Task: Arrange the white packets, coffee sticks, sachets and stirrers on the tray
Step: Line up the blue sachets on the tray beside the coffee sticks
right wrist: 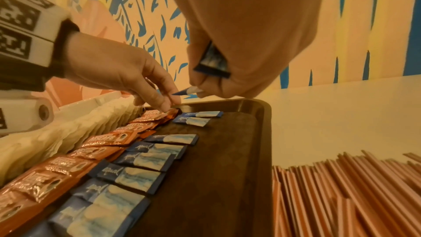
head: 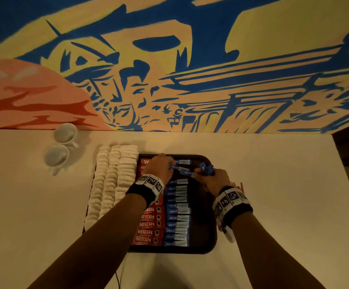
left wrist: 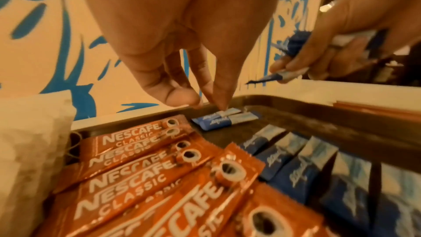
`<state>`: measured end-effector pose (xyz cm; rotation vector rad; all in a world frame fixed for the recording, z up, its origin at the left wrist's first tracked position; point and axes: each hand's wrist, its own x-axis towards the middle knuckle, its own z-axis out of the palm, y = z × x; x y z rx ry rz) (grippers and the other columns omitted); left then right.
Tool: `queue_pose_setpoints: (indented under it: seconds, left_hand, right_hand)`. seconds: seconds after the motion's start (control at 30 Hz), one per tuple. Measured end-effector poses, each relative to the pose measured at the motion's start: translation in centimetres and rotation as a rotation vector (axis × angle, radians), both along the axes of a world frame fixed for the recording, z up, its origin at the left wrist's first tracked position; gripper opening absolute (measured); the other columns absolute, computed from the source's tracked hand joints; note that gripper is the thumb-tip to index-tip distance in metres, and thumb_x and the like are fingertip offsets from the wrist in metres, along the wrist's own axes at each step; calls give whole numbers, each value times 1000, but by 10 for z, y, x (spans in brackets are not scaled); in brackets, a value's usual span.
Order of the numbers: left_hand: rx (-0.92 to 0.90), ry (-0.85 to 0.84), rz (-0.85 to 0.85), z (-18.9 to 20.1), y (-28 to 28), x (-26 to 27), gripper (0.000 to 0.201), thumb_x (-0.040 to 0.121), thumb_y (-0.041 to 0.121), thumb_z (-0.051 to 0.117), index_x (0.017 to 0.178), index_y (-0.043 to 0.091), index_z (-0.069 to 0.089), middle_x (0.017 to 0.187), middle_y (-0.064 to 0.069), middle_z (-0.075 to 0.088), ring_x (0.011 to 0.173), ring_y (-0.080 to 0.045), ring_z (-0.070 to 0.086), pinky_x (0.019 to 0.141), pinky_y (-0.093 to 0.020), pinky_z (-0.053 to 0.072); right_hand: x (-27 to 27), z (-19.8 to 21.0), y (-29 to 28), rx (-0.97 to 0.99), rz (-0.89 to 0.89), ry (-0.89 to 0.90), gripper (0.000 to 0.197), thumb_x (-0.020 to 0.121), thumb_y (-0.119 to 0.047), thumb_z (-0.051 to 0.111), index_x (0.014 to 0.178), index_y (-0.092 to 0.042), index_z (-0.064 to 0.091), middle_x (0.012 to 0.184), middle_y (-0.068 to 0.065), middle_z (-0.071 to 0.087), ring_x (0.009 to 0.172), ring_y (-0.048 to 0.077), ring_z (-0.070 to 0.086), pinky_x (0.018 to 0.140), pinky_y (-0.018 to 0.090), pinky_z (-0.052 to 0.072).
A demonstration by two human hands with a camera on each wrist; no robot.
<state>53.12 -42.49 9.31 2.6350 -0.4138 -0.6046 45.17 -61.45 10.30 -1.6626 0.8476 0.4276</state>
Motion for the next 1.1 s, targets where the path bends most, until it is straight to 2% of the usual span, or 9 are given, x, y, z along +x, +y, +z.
queue_pose_setpoints:
  seconds: [0.2,0.43,0.53,0.6,0.67,0.77,0.87,1.03,1.1]
  left_hand:
    - [88,-18,-146,-4,-11,5,19,90,15,66,107,22,72,117,-3,62,115,-24,56,96,-36,50]
    - [39,-33,-101,-11,-15,6,15,90,12,65,102,18,71,111,-4,64,107,-25,59,91,-36,51]
    - [-112,12,37,-7,-12,5,14,91,17,67,103,20,72,106,2,66,99,-16,62,85,-27,51]
    - [-318,147,153,5,-8,3,15,92,25,68,107,22,73,103,11,67,94,-2,61,77,-14,47]
    - [-438,306,172,16,-4,-1,19,93,29,68,111,23,72,105,15,67,92,5,59,71,-10,43]
    - [-528,445,195,23,1,-5,19,93,18,68,112,16,72,104,2,72,84,-8,66,62,-13,52]
    - [-581,450,241,23,6,-4,18,90,7,70,108,10,74,101,-4,75,83,-14,68,64,-13,53]
    - [-551,418,259,17,6,-7,13,90,9,72,101,16,76,92,0,77,73,-12,70,67,-15,53]
    - [-512,380,252,16,5,-8,13,91,12,70,101,19,75,91,3,76,75,-10,71,65,-11,50]
  right_hand:
    - [-3,-6,5,-22,11,8,11,83,-18,85,88,-23,77,84,2,72,63,12,56,58,23,44]
    - [-4,-4,-4,0,0,15,13,82,-16,86,91,-20,77,80,-3,70,62,11,55,56,21,43]
    - [1,-4,-6,-10,2,7,13,82,-17,86,86,-22,75,82,0,70,61,12,54,57,23,43]
    - [4,-4,-6,-19,11,13,13,82,-18,86,85,-24,74,83,0,71,62,13,54,57,24,43]
    - [8,-5,-4,-15,26,19,13,81,-20,87,89,-22,76,84,2,72,63,15,56,59,26,46]
    - [12,-6,-2,26,31,20,24,79,-21,88,100,-13,78,76,6,68,56,15,51,55,27,47]
    - [13,-4,-1,102,34,20,17,82,-18,85,98,-14,79,59,-2,62,50,12,46,47,21,43]
    - [17,-6,-4,174,20,75,13,82,-12,84,94,-10,78,52,-4,58,43,9,44,43,19,41]
    - [19,-8,-4,147,35,105,14,82,-14,85,94,-12,79,51,-4,58,46,10,46,44,18,42]
